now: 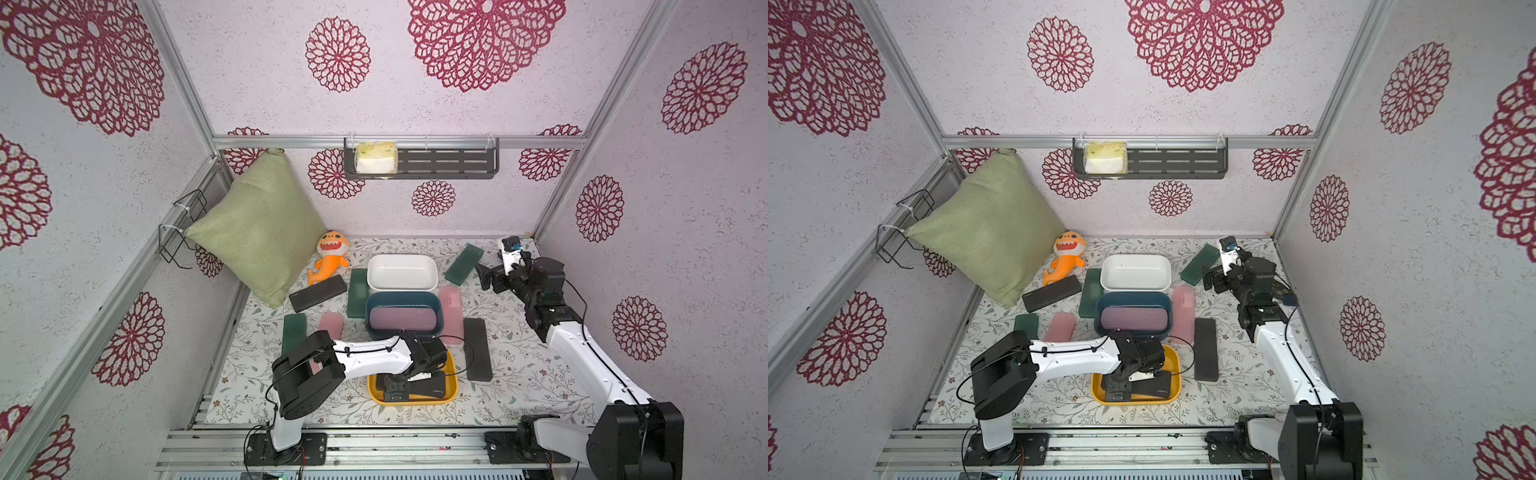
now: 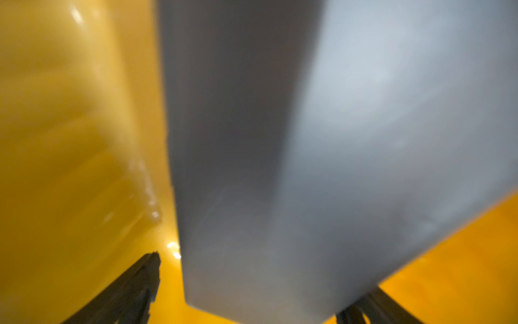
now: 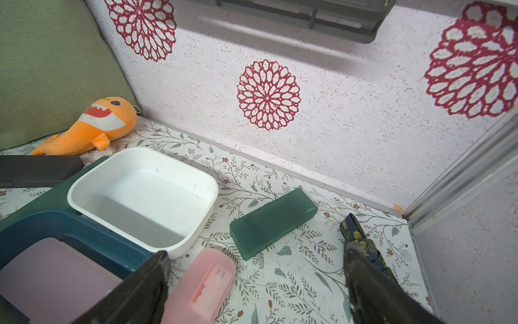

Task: Place the pencil cases by color into the storage box
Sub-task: Place the pencil case at the storage box.

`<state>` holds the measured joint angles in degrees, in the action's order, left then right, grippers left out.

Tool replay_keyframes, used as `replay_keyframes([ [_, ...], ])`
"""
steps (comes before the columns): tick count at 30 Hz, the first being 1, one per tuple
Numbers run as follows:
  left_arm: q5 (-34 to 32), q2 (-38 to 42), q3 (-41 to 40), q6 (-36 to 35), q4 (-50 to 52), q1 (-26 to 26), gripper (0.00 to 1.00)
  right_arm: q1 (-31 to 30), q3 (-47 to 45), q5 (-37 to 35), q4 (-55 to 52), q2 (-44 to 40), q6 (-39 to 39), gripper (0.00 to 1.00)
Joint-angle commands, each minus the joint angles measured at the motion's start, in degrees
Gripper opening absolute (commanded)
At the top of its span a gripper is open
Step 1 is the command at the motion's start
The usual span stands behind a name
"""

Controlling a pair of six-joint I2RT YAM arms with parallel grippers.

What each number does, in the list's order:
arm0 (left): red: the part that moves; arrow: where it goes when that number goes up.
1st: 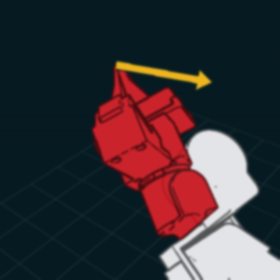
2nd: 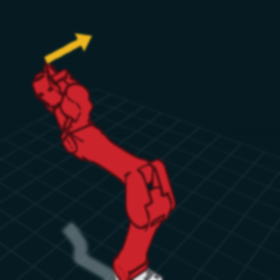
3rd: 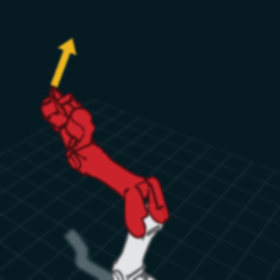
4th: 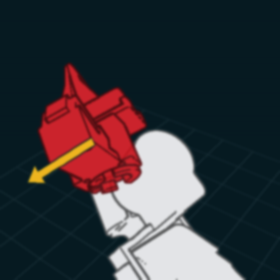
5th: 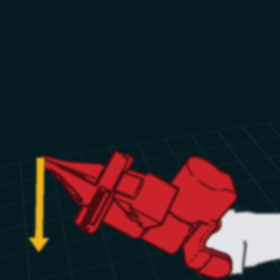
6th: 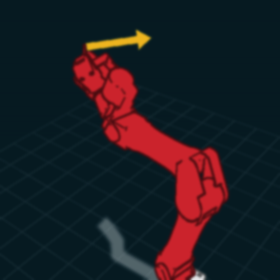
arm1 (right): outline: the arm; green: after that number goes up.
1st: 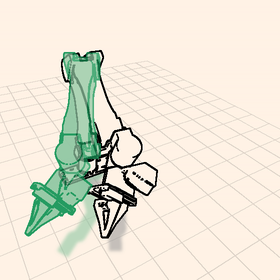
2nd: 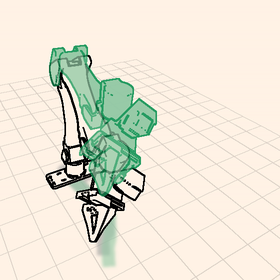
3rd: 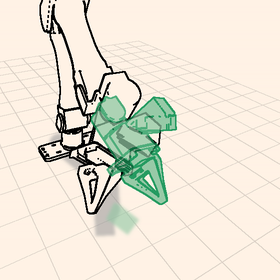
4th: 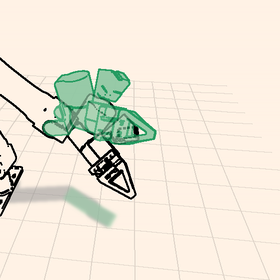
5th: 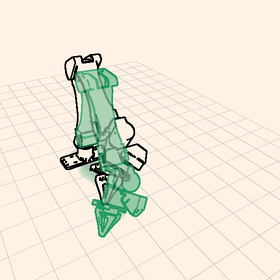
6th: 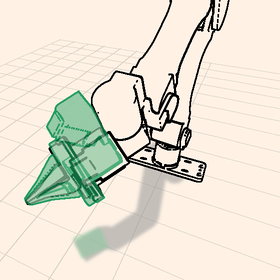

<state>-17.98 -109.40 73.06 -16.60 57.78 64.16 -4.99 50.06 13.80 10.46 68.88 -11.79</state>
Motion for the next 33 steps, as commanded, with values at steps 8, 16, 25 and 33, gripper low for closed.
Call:
replay_keyframes([
  [8,-5.1,3.8,4.7,-1.8,1.4,-1.1,0.97,0.4,0.1,0.2,1.2,0.4,1.5,0.99],
  [16,-3.1,5.7,5.0,-1.2,2.2,-1.0,0.97,0.4,0.6,-0.2,0.1,0.9,1.8,0.99],
  [25,-6.3,11.8,8.0,2.2,2.8,-1.4,0.97,0.2,2.6,-5.0,-6.3,1.3,4.7,0.99],
  [33,-24.9,25.0,2.2,12.5,-11.3,-3.2,0.97,-3.0,7.1,-20.5,-24.7,5.0,12.4,0.99],
])
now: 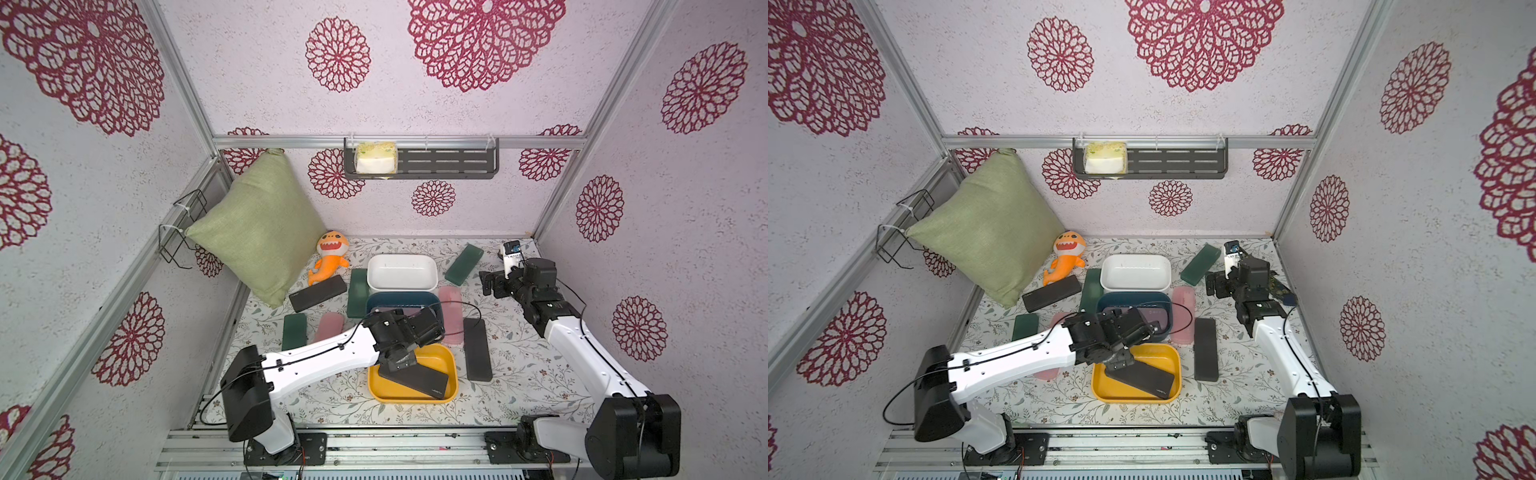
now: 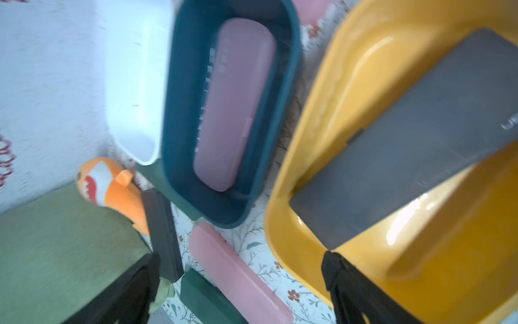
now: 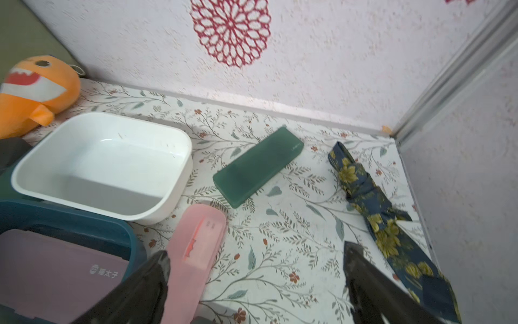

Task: Place the pencil cases by color into the storage box
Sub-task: Place the pencil case at the storage box, then pick up the pencil case from the center of the board.

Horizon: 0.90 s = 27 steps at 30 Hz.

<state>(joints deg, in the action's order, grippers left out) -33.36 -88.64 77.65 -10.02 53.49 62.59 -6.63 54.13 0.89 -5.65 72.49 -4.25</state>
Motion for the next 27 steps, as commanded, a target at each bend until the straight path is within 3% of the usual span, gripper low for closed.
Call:
replay_keyframes([
  [1,-11.3,6.5,-3.7,7.9,-9.4,-2.4,0.97,-2.4,3.5,-8.6,-10.8,2.1,5.6,0.99],
  [7,-10.7,19.6,-11.1,21.0,-16.4,-10.2,0.97,-9.5,2.7,-13.0,-17.4,3.4,9.1,0.99],
  [12,-4.9,29.3,-15.5,28.4,-18.9,-19.5,0.97,-11.8,0.8,-11.6,-19.9,3.3,13.7,0.99],
  [16,-4.4,35.8,-18.3,34.6,-20.6,-26.5,0.97,-13.8,-1.2,-9.7,-22.6,3.0,17.0,0.99],
  [22,-0.3,38.0,-18.1,39.7,-19.7,-33.7,0.97,-16.0,-5.8,-8.5,-25.8,0.9,22.7,0.99],
  [27,5.0,34.5,-17.3,40.2,-19.9,-35.6,0.97,-16.3,-10.3,-8.6,-25.2,1.3,26.1,0.99],
])
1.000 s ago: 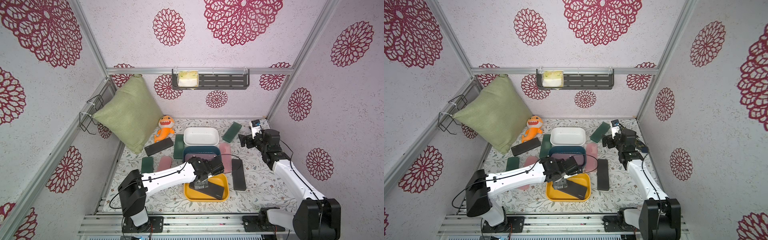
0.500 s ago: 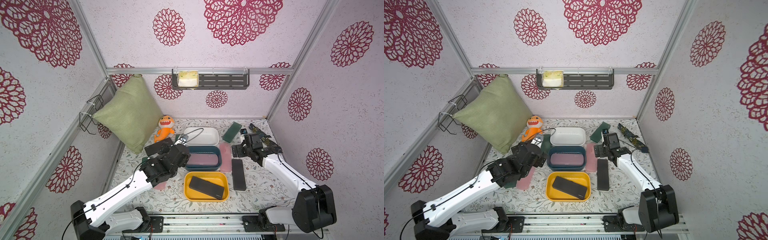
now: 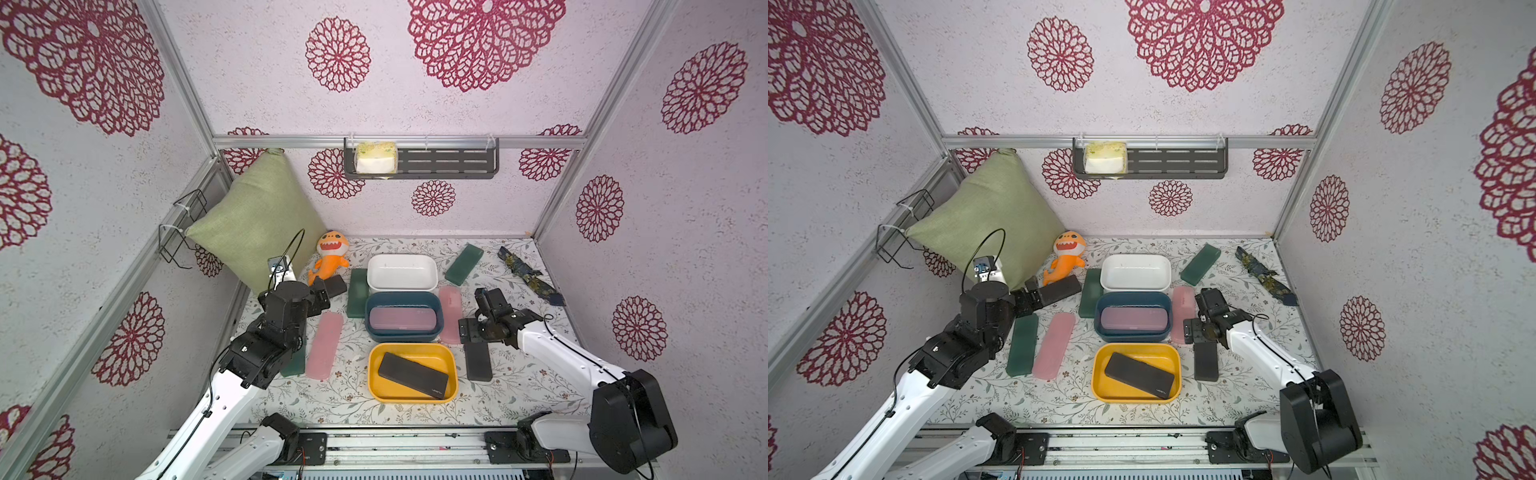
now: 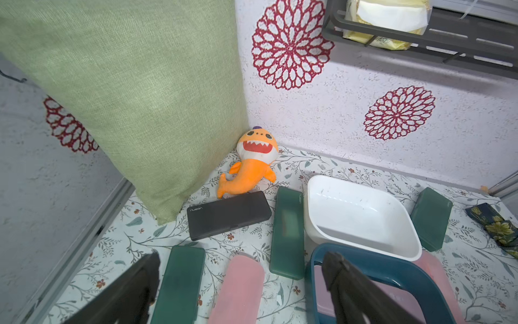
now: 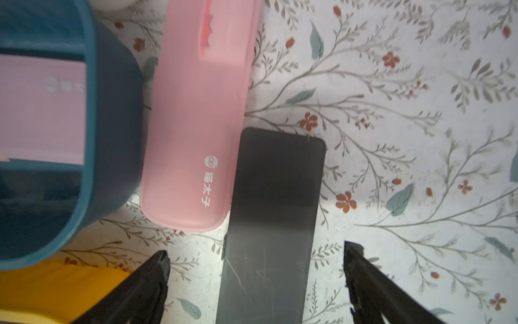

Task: Place the pencil cases by color into the storage box
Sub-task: Pick up the pencil case from the center of the board.

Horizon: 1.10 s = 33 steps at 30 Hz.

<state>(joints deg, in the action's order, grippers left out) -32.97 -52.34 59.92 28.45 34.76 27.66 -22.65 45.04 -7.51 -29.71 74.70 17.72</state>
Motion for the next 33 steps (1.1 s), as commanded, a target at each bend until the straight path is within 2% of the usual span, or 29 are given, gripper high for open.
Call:
replay_keyframes([
  [1,5.6,-2.5,0.5,1.6,-1.5,-0.8,0.97,-0.4,-2.0,-0.8,-0.9,-0.8,4.9,0.99],
  [6,8.0,-4.1,0.4,0.8,-2.6,-0.8,0.97,-0.6,-4.4,-0.9,0.1,-0.3,6.7,0.99],
  [23,8.6,-2.2,-0.9,-0.6,-2.7,-0.9,0.97,-3.5,-7.8,-2.5,1.9,4.3,8.5,0.97],
  [27,8.7,-2.2,-1.0,-0.8,-2.7,-0.9,0.97,-4.5,-7.7,-3.8,1.3,5.7,9.2,0.91],
  [33,9.6,-2.4,-1.1,-1.3,-2.7,-0.9,0.97,-5.3,-7.4,-5.3,0.5,6.1,10.0,0.71],
])
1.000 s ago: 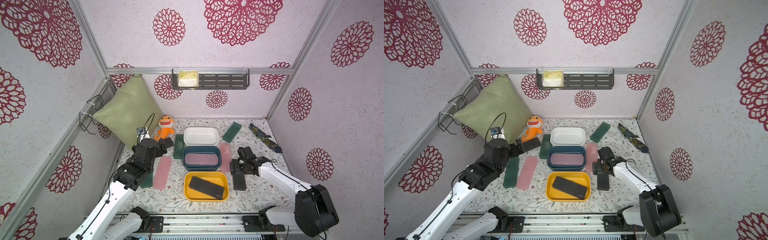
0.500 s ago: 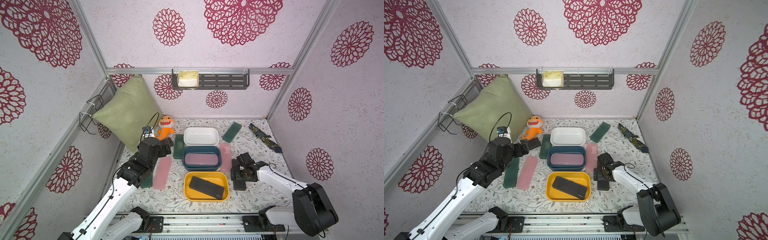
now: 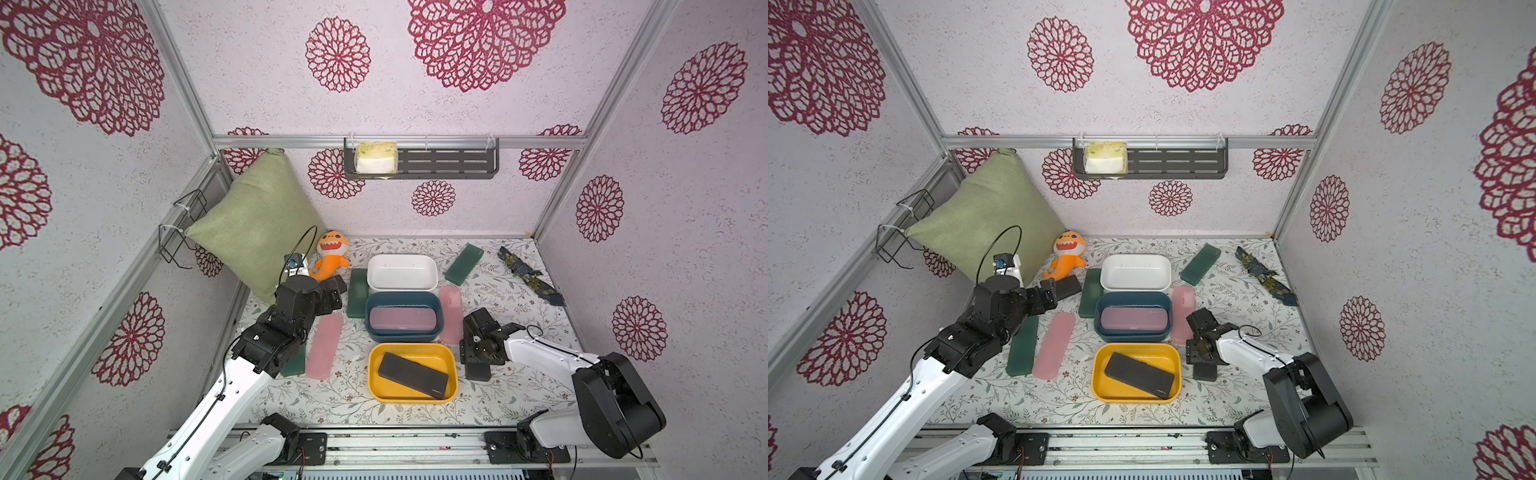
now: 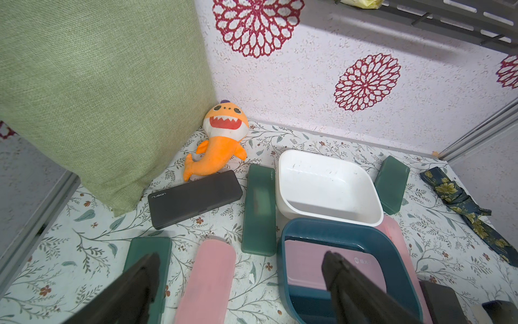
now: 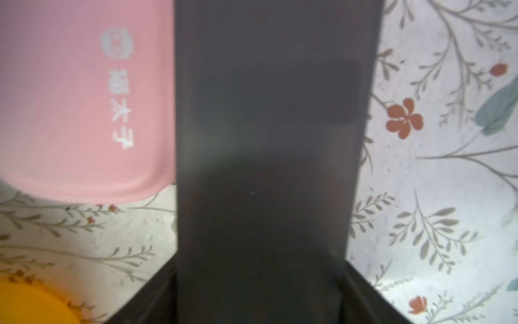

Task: Place the pencil cases by color into the storage box
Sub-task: Pick up the pencil case from the center of the board.

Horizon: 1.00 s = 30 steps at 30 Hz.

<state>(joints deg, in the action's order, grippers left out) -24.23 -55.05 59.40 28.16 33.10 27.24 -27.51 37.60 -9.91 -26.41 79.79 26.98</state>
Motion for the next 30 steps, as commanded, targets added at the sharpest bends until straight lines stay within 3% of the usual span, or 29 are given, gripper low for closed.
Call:
replay_keyframes([
  [1,1.1,0.3,-0.5,-1.1,-1.1,-0.5,0.97,-0.4,0.1,-3.0,-3.1,0.8,0.9,0.68],
  [10,4.7,0.5,-1.0,-2.4,-2.8,-0.5,0.97,-0.5,1.5,-5.0,-7.1,-3.4,2.5,0.42],
  [18,9.2,1.8,-1.8,-4.2,-4.0,-0.4,0.97,-0.8,6.5,-6.8,-11.9,-11.7,3.0,0.41],
  [25,9.6,3.4,-3.0,-4.2,-4.4,-0.5,0.97,-2.8,11.2,3.5,-6.1,-19.2,-10.2,0.39],
  [30,9.5,4.3,-3.4,-3.2,-4.3,-0.5,0.97,-3.5,16.5,9.4,-4.3,-18.0,-19.6,0.38],
])
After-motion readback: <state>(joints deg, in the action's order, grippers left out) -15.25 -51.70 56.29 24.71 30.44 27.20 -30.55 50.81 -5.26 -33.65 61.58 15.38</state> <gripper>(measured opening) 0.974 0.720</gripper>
